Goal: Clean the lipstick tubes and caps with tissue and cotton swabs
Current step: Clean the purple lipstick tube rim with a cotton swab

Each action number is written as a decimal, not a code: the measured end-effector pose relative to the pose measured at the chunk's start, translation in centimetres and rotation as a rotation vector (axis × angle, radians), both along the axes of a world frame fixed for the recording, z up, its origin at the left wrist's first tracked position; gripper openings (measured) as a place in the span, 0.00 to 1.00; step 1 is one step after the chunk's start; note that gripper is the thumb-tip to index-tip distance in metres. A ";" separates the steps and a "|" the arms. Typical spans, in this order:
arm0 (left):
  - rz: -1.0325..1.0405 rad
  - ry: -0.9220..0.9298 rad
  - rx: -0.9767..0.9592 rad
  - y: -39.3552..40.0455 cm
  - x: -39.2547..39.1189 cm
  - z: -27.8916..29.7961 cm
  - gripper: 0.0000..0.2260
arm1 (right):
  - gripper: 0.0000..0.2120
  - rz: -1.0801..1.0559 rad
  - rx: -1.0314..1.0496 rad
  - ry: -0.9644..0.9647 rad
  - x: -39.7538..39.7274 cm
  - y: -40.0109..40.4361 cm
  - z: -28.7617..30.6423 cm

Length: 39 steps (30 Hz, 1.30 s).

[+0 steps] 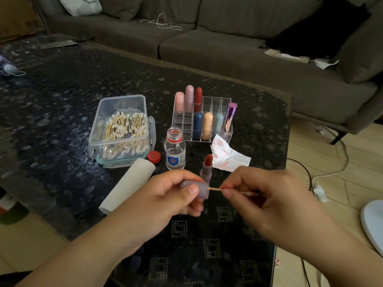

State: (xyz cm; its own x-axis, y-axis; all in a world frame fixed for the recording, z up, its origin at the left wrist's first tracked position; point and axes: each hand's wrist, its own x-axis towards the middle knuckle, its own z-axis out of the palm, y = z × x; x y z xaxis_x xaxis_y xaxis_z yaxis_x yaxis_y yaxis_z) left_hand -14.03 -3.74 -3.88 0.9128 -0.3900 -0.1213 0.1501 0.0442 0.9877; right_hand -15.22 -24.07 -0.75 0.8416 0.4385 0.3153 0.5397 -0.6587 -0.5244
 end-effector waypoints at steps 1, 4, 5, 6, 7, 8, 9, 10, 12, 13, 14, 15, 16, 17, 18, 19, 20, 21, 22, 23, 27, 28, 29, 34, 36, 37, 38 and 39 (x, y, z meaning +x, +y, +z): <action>-0.009 0.005 -0.006 0.0 0.0 0.0 0.08 | 0.03 -0.026 -0.011 -0.015 0.1 0.0 0.0; 0.002 -0.001 -0.024 0.1 0.1 -0.1 0.09 | 0.02 -0.020 -0.024 0.030 0.2 0.0 -0.2; 0.001 -0.001 -0.034 0.2 0.1 -0.1 0.09 | 0.02 0.009 -0.019 0.051 0.1 0.1 -0.3; -0.002 0.004 -0.041 0.1 0.1 -0.1 0.09 | 0.03 0.032 -0.008 0.062 0.1 0.2 -0.3; -0.006 0.016 -0.048 0.0 0.1 -0.1 0.09 | 0.04 0.038 0.007 0.063 0.0 0.2 -0.3; -0.009 0.030 -0.055 -0.1 0.1 -0.1 0.09 | 0.05 0.028 0.020 0.053 0.1 0.2 -0.2; -0.009 0.044 -0.064 -0.1 0.1 -0.1 0.09 | 0.05 0.006 0.025 0.039 0.1 0.2 -0.2; -0.005 0.053 -0.074 -0.2 0.1 -0.1 0.09 | 0.05 -0.012 0.021 0.033 0.2 0.1 -0.2; -0.001 0.047 -0.084 -0.2 0.1 -0.1 0.10 | 0.04 -0.005 -0.002 0.041 0.2 0.2 -0.3; 0.001 0.032 -0.071 -0.2 0.1 -0.1 0.11 | 0.05 0.019 -0.006 0.047 0.1 0.3 -0.3; 0.005 0.015 -0.051 -0.3 0.1 -0.1 0.13 | 0.05 0.045 0.003 0.053 0.0 0.4 -0.3; 0.011 0.004 -0.029 -0.3 0.1 -0.2 0.13 | 0.04 0.059 0.019 0.055 -0.1 0.5 -0.2; 0.017 0.001 -0.013 -0.4 0.1 -0.2 0.12 | 0.04 0.054 0.026 0.044 -0.2 0.6 -0.2; 0.022 0.002 -0.003 -0.4 0.1 -0.2 0.11 | 0.05 0.030 0.018 0.024 -0.1 0.5 -0.1; 0.025 0.003 0.002 -0.4 0.1 -0.2 0.11 | 0.05 -0.002 -0.004 0.008 -0.1 0.5 -0.1; 0.030 0.002 0.008 -0.4 0.1 -0.2 0.11 | 0.06 -0.028 -0.030 0.005 -0.1 0.5 -0.2; 0.039 -0.002 0.013 -0.4 0.1 -0.1 0.11 | 0.06 -0.035 -0.054 0.009 0.0 0.5 -0.3; 0.050 -0.012 0.019 -0.4 0.1 -0.2 0.11 | 0.06 -0.024 -0.069 0.011 -0.1 0.6 -0.4; 0.060 -0.024 0.023 -0.4 0.1 -0.1 0.12 | 0.05 -0.004 -0.070 0.009 -0.1 0.7 -0.5; 0.069 -0.033 0.024 -0.4 0.1 -0.1 0.12 | 0.05 0.014 -0.059 0.004 -0.2 0.8 -0.5; 0.066 -0.039 0.018 -0.4 0.1 -0.1 0.12 | 0.05 -0.029 -0.035 0.002 0.0 0.6 -0.3; 0.063 -0.046 0.019 -0.4 0.1 -0.2 0.10 | 0.05 -0.027 -0.037 0.016 0.0 0.6 -0.3; 0.062 -0.052 0.018 -0.3 0.1 -0.2 0.09 | 0.05 -0.007 -0.036 0.028 0.0 0.6 -0.4; 0.046 -0.055 0.019 -0.1 0.1 -0.5 0.08 | 0.04 -0.019 0.011 0.016 0.0 0.6 -0.5; 0.053 -0.045 0.001 -0.1 0.1 -0.5 0.08 | 0.02 -0.062 0.012 -0.003 0.1 0.5 -0.5; 0.057 -0.042 -0.004 0.0 0.1 -0.5 0.09 | 0.02 -0.057 0.009 0.002 0.1 0.5 -0.5; 0.059 -0.041 -0.005 0.0 0.2 -0.5 0.09 | 0.03 -0.034 0.006 0.015 0.0 0.6 -0.5; 0.062 -0.039 -0.005 0.0 0.2 -0.5 0.08 | 0.03 -0.005 0.002 0.034 -0.1 0.6 -0.4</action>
State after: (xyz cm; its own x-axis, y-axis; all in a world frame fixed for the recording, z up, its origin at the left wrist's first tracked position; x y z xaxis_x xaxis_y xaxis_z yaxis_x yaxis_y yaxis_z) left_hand -13.87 -3.75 -4.37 0.9390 -0.3335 -0.0836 0.1089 0.0576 0.9924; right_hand -15.28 -23.43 -1.20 0.8542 0.4333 0.2873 0.5179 -0.6606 -0.5434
